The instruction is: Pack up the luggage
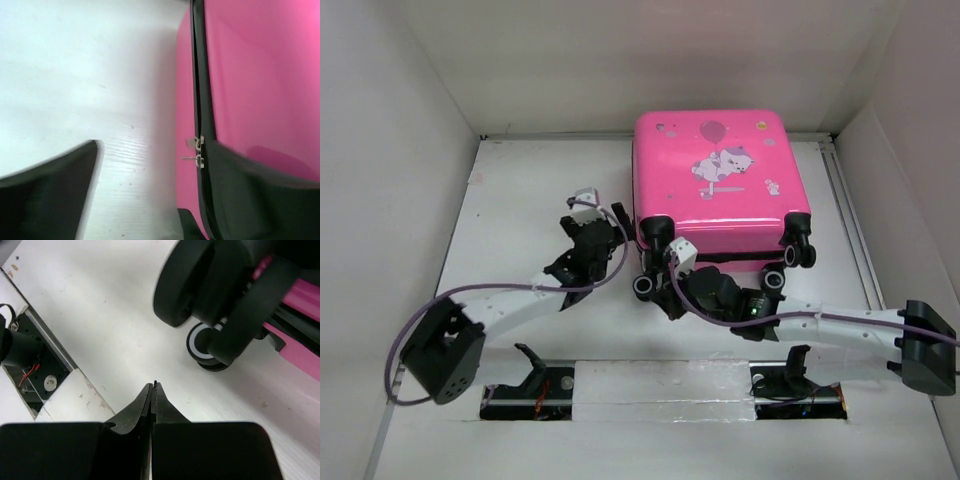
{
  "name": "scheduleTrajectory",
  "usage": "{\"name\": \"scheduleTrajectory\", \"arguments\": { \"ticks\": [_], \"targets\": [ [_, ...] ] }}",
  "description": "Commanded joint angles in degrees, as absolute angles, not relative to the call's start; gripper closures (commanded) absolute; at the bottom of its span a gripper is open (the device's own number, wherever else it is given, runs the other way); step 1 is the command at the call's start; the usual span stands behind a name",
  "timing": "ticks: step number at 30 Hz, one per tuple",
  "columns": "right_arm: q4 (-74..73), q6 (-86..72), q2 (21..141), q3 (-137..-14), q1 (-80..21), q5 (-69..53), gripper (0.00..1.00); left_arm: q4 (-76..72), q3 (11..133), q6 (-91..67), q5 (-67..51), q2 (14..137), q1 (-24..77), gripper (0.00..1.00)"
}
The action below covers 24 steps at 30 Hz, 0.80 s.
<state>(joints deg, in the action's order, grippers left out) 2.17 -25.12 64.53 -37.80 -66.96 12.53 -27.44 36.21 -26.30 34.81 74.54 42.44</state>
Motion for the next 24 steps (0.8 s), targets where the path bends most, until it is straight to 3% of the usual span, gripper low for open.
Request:
{"name": "scheduleTrajectory", "arguments": {
  "ticks": [1, 8, 9, 11, 12, 14, 15, 17, 18, 19, 24],
  "targets": [
    [7.03, -23.47, 66.0, -42.18, -67.76, 10.99, 1.0, -22.96, 35.35, -34.26, 40.78, 62.95, 42.54, 0.0],
    [7.56, -22.32, 67.06, -44.82, -69.43, 10.46, 1.0, -7.59, 34.1, -44.8, 43.95, 43.96, 42.54, 0.0],
    [7.56, -21.45, 67.06, -45.43, -69.96, 9.68, 0.96, -6.08, 33.49, -45.43, 43.16, 42.47, 42.54, 0.0],
    [3.44, -19.52, 67.06, -47.45, -70.92, 9.14, 0.79, -3.35, 32.7, -46.14, 40.19, 38.7, 42.54, 0.0],
    [2.21, -18.9, 66.54, -49.46, -70.93, 9.14, 0.57, -0.9, 32.7, -46.14, 38.77, 37.63, 42.54, 0.0],
    [-1.48, -16.88, 64.35, -52.19, -72.41, 9.84, 0.37, 2.79, 32.7, -47.45, 34.66, 34.3, 42.54, 0.0],
    [-2.54, -16.88, 64.34, -52.9, -72.42, 10.54, 0.37, 2.81, 32.09, -47.46, 33.5, 32.97, 42.54, 0.0],
    [-5.08, -16.35, 61.1, -53.44, -72.42, 11.16, 0.2, 3.69, 30.68, -47.99, 31.04, 29.9, 42.54, 0.0],
    [-5.79, -16.35, 59.87, -54.13, -72.42, 12.29, 0.16, 3.69, 28.67, -47.38, 28.07, 26.32, 42.54, 0.0],
    [-6.32, -16.35, 58.55, -54.14, -72.42, 12.3, 0.03, 1.78, 27.43, -47.37, 26.91, 24.45, 42.54, 0.0],
    [-11.41, -18.18, 50.37, -52.65, -72.42, 18.79, 0.01, 1.49, 24.43, -45.18, 23.12, 15.66, 42.54, 0.0]
  ]
}}
